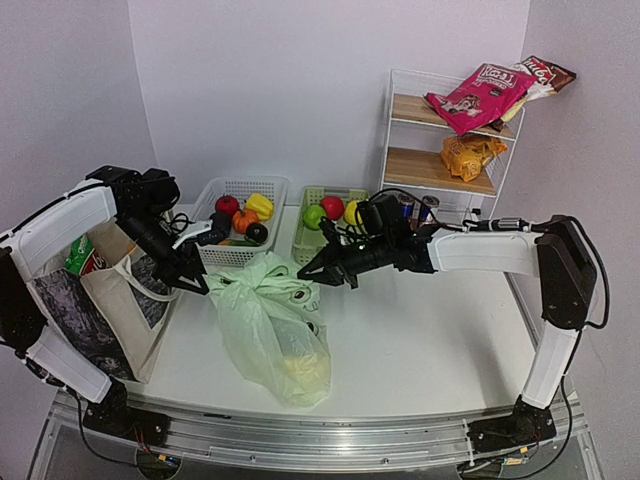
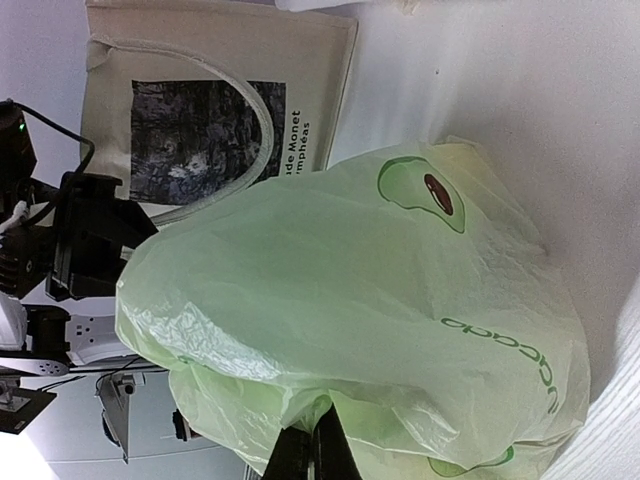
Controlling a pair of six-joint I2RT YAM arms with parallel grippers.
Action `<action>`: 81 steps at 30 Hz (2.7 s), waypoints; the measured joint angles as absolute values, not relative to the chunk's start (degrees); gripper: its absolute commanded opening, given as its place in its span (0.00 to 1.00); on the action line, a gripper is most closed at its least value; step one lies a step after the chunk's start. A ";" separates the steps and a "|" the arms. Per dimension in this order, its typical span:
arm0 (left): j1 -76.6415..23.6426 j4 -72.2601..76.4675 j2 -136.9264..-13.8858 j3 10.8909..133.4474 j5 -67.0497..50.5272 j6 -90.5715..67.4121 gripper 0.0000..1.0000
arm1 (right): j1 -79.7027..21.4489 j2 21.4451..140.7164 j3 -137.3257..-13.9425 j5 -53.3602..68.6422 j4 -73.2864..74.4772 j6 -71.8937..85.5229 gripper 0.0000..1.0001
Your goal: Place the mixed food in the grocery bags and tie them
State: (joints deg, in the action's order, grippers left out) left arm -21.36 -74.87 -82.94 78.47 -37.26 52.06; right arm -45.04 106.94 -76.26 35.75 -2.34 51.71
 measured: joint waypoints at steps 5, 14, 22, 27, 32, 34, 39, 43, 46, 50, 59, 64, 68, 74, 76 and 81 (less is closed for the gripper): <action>-21.61 -74.96 -82.98 78.55 -37.09 51.89 0.00 | -45.04 106.93 -76.23 35.51 -2.35 51.72 0.00; -21.43 -75.01 -84.39 84.11 -31.55 50.51 0.00 | -45.16 103.74 -71.95 31.92 -2.51 50.43 0.00; -21.47 -74.71 -84.38 84.30 -28.12 50.54 0.00 | -45.64 99.16 -67.57 29.90 -3.37 49.36 0.00; -21.46 -70.88 -84.17 83.05 -24.67 49.25 0.00 | -46.13 96.36 -64.78 27.90 -3.16 48.71 0.00; -20.54 -65.98 -82.65 78.09 -18.89 47.88 0.00 | -47.02 95.66 -61.45 25.28 -0.26 48.45 0.00; -20.31 -64.15 -82.06 75.73 -17.67 47.78 0.00 | -47.44 95.66 -60.31 24.53 0.85 48.47 0.00; -20.34 -60.45 -81.73 72.14 -17.34 47.72 0.00 | -48.43 95.66 -58.63 22.84 1.82 47.89 0.00; -20.32 -58.83 -81.43 72.14 -19.09 47.59 0.00 | -48.51 95.62 -59.33 22.97 2.12 46.76 0.19; -20.32 -58.39 -81.18 72.14 -19.94 47.53 0.00 | -48.51 95.78 -62.30 24.56 2.61 47.86 0.35; -20.32 -58.39 -80.48 72.14 -20.81 47.51 0.00 | -48.51 97.03 -65.86 26.65 -2.18 50.98 0.49; -20.45 -58.40 -79.40 72.14 -22.24 47.51 0.00 | -48.69 104.73 -67.92 28.71 -8.49 58.11 0.60; -20.76 -58.41 -79.40 72.14 -22.58 47.48 0.00 | -48.71 105.46 -68.14 29.84 -9.49 59.62 0.46; -21.14 -58.41 -79.40 72.14 -22.80 47.48 0.00 | -49.04 106.36 -70.32 31.87 -11.76 61.66 0.35; -21.58 -58.41 -79.40 72.14 -22.81 47.48 0.00 | -50.18 108.54 -73.31 35.15 -16.36 64.47 0.34; -21.67 -58.41 -79.40 72.14 -22.81 47.48 0.00 | -50.47 109.08 -73.72 35.71 -17.05 65.02 0.37; -21.75 -58.41 -79.40 72.14 -22.81 47.48 0.00 | -50.78 110.68 -74.59 35.88 -17.49 65.83 0.47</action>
State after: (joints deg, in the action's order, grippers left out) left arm -21.75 -58.41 -79.40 72.14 -22.81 47.48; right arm -50.78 110.68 -74.59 35.88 -17.49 65.83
